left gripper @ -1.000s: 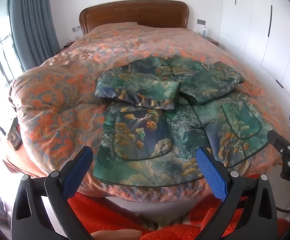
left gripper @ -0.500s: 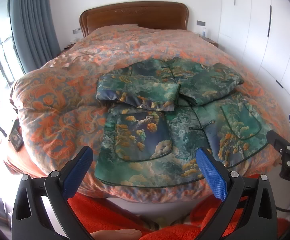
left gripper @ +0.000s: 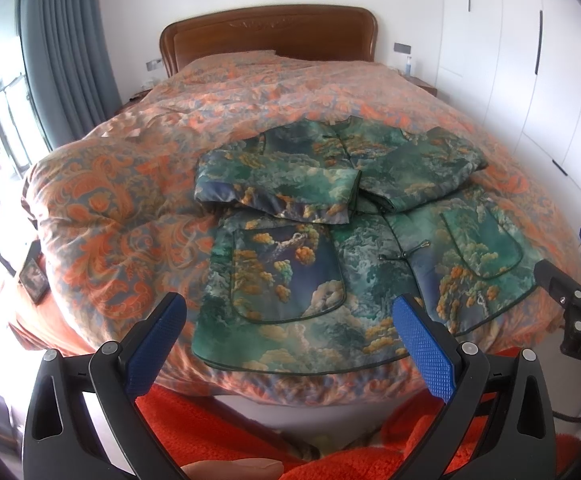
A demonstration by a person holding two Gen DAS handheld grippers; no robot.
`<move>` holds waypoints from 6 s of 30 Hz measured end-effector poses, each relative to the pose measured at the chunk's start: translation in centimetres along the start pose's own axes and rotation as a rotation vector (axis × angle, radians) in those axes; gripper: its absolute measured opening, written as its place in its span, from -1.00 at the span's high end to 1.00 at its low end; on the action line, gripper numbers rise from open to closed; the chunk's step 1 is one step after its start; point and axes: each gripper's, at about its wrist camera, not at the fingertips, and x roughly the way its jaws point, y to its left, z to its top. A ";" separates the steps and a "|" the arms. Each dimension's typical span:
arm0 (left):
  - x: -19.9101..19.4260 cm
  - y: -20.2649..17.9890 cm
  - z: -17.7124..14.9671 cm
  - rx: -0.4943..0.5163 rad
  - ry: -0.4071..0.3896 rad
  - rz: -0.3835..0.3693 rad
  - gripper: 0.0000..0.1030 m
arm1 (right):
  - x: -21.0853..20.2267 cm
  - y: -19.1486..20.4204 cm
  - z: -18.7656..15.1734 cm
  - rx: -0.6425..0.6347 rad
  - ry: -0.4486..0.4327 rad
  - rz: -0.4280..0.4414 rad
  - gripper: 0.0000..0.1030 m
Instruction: Fold large clothes
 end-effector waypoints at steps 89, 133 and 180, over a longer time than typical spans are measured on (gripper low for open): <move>-1.0 -0.1 0.4 0.022 -0.014 0.004 -0.99 | 0.5 -0.4 -0.8 0.020 0.020 0.007 -1.00; 1.2 0.0 0.2 0.047 -0.029 -0.002 -0.99 | 2.4 0.9 -0.4 -0.031 0.041 0.063 -1.00; 3.5 3.6 -0.3 -0.054 0.035 0.050 -0.99 | 28.8 5.7 6.9 -0.579 0.237 0.091 -0.94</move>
